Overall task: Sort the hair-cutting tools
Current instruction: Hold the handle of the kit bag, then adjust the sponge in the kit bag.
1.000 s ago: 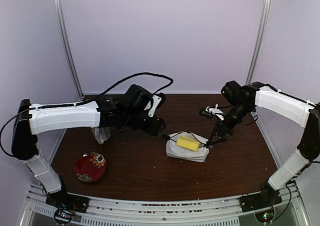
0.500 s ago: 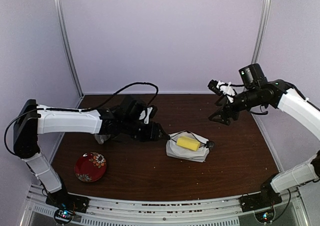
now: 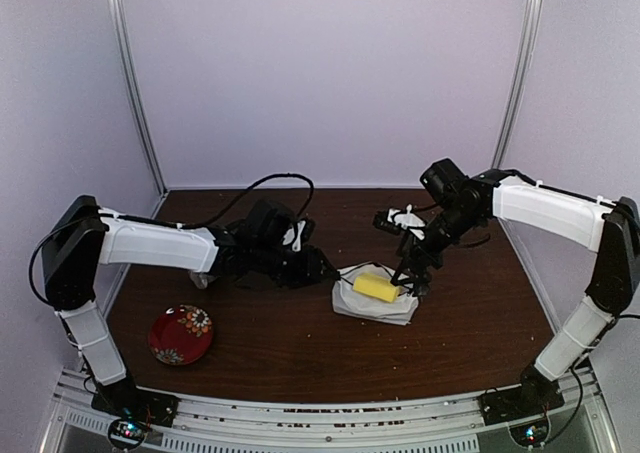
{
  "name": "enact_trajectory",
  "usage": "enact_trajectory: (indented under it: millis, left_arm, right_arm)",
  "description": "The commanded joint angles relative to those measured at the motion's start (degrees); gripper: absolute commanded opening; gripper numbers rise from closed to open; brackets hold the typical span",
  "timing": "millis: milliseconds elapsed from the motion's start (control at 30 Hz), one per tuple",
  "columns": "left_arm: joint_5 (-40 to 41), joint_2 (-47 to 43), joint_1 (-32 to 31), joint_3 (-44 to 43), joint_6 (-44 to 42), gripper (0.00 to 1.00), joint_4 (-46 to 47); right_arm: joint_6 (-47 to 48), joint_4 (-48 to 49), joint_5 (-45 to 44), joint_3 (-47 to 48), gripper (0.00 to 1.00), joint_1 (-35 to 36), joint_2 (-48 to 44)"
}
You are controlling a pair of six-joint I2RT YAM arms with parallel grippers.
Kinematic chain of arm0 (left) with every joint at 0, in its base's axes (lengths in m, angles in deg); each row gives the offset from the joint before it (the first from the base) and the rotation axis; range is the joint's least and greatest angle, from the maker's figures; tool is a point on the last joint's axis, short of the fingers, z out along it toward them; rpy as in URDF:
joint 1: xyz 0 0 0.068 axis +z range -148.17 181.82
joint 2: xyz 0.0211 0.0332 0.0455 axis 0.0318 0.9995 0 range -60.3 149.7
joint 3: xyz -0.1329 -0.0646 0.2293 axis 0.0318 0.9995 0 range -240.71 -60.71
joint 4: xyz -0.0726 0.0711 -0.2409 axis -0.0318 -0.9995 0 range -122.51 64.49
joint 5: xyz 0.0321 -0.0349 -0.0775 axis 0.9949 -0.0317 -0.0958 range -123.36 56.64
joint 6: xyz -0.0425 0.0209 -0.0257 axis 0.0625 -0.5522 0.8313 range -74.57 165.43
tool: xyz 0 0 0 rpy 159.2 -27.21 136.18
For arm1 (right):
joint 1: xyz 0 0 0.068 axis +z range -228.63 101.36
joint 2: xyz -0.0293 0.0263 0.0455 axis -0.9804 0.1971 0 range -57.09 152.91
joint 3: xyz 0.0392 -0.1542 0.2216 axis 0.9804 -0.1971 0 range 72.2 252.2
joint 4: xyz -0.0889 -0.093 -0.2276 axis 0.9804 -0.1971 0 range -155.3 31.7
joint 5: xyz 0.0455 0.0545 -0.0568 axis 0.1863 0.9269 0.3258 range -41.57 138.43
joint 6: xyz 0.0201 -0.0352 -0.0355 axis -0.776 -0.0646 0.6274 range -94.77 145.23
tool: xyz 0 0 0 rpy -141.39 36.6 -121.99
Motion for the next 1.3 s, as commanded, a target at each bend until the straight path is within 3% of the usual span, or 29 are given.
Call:
enact_trajectory:
  millis: [0,433,700,867,1133,1267]
  left_arm:
    - [-1.92,2.56,0.34,-1.86,1.25,0.4,4.47]
    - [-3.65,4.04,0.34,-1.99,0.94,0.16,6.35]
    - [-4.67,4.24,0.34,-2.68,-0.78,0.0,6.16]
    - [-5.59,4.18,0.34,-3.84,-3.19,0.0,4.42]
    - [-6.73,2.57,0.17,-4.6,-6.48,0.0,2.93]
    - [-5.11,1.96,0.16,-5.73,-9.04,0.0,-1.01]
  right_arm:
    - [1.74,-2.64,1.1,3.41,1.0,1.3,2.88]
    - [-0.92,-1.37,-2.96,6.52,1.0,2.67,9.62]
    - [-2.81,-1.98,-3.24,10.45,0.89,2.68,14.67]
    - [-3.1,-2.92,-2.5,12.42,0.82,2.77,18.25]
    - [-2.59,-2.36,-3.29,11.47,0.83,3.03,19.1]
    - [2.99,-6.08,3.86,11.01,0.87,3.18,18.46]
